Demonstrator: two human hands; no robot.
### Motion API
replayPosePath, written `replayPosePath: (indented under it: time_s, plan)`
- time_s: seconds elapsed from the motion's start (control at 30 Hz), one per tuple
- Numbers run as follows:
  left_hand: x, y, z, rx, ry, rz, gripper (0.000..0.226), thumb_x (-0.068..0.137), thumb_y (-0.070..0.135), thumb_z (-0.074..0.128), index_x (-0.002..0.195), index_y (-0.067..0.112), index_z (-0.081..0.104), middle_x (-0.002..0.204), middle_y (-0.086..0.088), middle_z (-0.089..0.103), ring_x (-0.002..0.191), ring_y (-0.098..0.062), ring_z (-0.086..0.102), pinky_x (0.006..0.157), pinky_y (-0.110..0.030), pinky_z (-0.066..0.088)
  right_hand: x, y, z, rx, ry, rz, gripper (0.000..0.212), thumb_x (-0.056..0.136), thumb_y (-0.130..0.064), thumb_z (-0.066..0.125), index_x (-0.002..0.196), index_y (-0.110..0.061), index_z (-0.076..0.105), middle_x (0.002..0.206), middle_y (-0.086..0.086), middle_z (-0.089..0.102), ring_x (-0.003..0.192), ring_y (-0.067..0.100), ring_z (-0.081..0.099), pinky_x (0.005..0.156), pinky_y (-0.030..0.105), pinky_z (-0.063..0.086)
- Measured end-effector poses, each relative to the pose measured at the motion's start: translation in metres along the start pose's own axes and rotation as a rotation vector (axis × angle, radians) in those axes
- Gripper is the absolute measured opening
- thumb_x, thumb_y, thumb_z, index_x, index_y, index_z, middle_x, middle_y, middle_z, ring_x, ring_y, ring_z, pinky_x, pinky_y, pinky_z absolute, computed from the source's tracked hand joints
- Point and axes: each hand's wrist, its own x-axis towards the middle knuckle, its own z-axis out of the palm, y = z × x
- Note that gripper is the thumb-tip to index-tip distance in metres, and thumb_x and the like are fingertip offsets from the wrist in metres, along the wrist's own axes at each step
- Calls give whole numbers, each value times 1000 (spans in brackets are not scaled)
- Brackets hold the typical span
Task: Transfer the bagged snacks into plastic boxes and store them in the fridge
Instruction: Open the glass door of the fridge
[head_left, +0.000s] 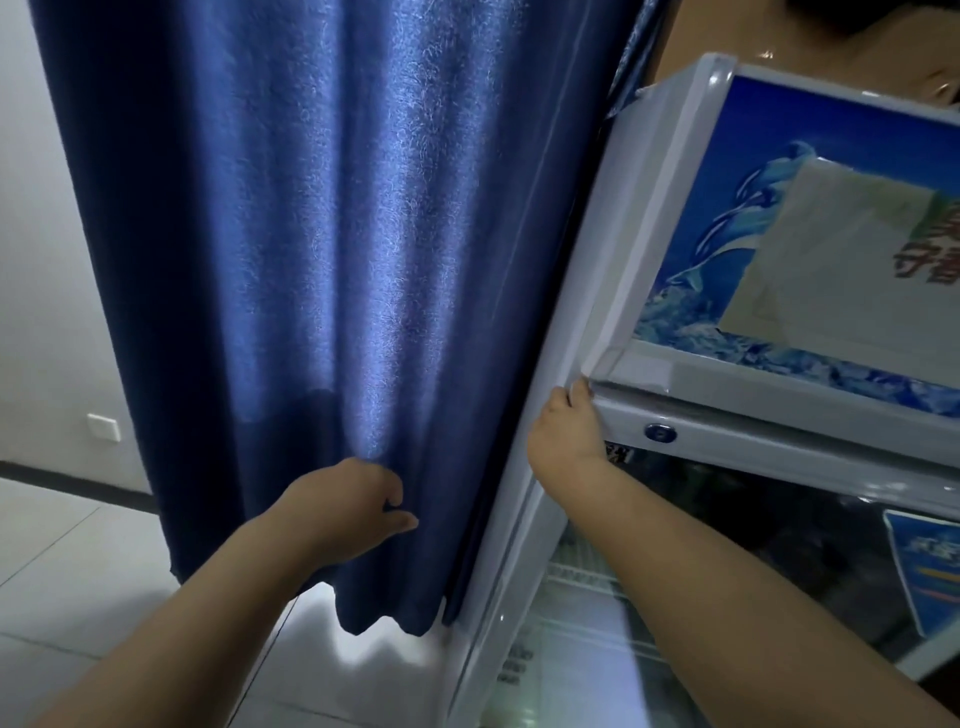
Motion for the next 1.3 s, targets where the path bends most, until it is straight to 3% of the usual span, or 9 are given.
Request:
replayPosePath:
  time_s: [0.17,0.23,0.3,0.37,0.5,0.67,0.87,1.0,1.3]
  plan:
    - [-10,-4,4,3,-51,74,42,83,56,53,55,29,38,73,8,47,77,-17,49,70,-29,42,-49,-3,-10,259,48,41,34,88,-40,53,112,-19,64,125,9,53,118,30,40,110,56,11]
    - [-15,0,8,3,-74,126,41,84,55,53,56,27,40,70,8,48,77,-17,51,71,-30,44,-78,-8,-5,439,216,106,42,86,-51,55,101,-15,70,110,7,60,108,27,47,102,48,18]
    - [-20,8,14,-9,-102,187,35,83,56,52,66,26,52,79,7,56,80,-17,57,76,-32,50,-106,-16,3,555,493,210,17,71,-31,76,72,-15,71,77,3,64,80,24,58,83,40,26]
    - [-27,19,20,1,-135,247,32,85,55,51,82,25,60,89,6,62,85,-16,59,80,-34,52,-134,-25,9,643,697,382,15,56,-1,73,61,-14,67,64,0,59,60,23,56,70,34,25]
    - [-41,49,36,-21,-180,433,26,85,55,52,86,30,60,89,9,64,81,-11,57,73,-29,50,-194,-44,11,566,864,716,31,79,6,49,92,-10,72,96,9,69,82,25,55,70,36,29]
    - [-60,101,55,-24,-302,646,25,88,50,53,94,28,64,91,6,65,85,-14,60,77,-35,54,-281,-53,29,498,603,874,43,84,-4,58,127,2,57,133,19,56,121,34,54,92,41,45]
    - [-84,177,68,10,-372,871,26,87,50,54,68,34,48,74,10,57,66,-7,50,65,-27,45,-378,-30,43,569,532,946,34,85,-12,59,114,3,66,114,17,68,107,33,64,99,40,48]
    - [-99,224,76,9,-378,933,35,84,56,55,105,30,64,104,6,67,93,-14,61,82,-33,52,-436,-11,63,535,493,1092,25,82,-8,63,104,1,71,108,13,71,100,29,67,93,37,49]
    - [-129,341,89,36,-338,1032,27,85,55,54,70,32,53,79,7,58,77,-16,55,72,-31,49,-545,43,145,441,-113,1241,62,69,-10,75,125,6,54,128,24,57,117,39,56,98,49,44]
